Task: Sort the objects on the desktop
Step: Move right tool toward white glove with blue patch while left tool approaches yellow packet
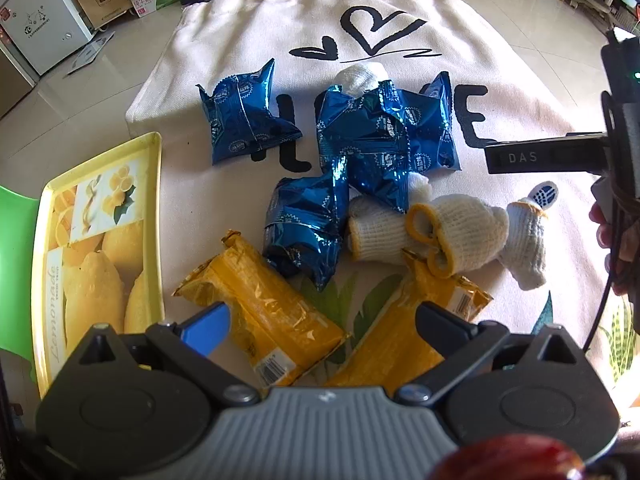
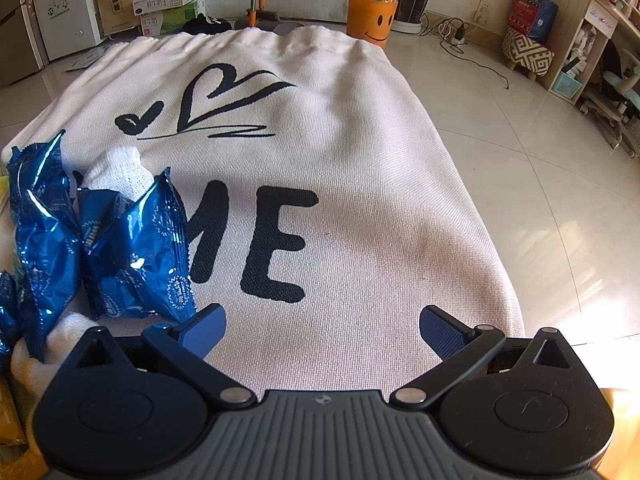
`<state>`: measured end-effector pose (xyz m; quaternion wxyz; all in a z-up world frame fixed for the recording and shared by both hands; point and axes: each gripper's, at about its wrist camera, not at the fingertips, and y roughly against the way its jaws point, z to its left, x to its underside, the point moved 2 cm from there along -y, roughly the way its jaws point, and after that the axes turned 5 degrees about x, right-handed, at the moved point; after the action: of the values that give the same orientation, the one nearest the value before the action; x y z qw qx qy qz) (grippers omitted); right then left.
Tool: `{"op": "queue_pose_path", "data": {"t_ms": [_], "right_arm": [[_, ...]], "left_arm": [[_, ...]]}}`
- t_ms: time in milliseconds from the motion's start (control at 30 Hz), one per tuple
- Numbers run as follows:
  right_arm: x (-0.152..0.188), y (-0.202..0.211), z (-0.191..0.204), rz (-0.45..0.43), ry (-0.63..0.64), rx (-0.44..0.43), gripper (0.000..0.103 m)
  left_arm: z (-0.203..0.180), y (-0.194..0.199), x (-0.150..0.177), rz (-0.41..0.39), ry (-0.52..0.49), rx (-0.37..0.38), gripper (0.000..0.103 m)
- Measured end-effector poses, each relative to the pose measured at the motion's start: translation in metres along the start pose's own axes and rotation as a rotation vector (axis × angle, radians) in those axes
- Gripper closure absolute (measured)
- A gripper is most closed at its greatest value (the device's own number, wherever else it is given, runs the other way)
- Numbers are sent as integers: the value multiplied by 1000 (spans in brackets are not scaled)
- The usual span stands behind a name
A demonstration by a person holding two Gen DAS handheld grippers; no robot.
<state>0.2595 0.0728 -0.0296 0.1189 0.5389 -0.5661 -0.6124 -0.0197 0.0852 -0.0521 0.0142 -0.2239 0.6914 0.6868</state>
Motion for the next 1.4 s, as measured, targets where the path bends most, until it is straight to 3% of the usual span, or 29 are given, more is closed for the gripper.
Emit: {"op": "queue_pose_path", "data": {"t_ms": [233,367,500,867,1133,1333,1400], "right_arm": [[0,59,-2,8,-100,52,0],[13,95,12,-22,-76,70,0],[33,118,26,-19,-86,11,0],[81,134,33,67,-120,-30,0],[101,145,43,74,-114,-58,0],[104,150,24,84,-229,-74,0],[105,150,17,96,-250,-43,0]], "left_arm": [[3,13,13,-26,-1,17,1],[5,25,24,-58,8,20,1],[4,32,37,-75,-6,19,1],[10,31,75,-46,45,12,1],[13,31,97,-30,82,0,1],[30,38,105,-52,130,-12,1],[37,40,106,-59,147,-18,1]]}}
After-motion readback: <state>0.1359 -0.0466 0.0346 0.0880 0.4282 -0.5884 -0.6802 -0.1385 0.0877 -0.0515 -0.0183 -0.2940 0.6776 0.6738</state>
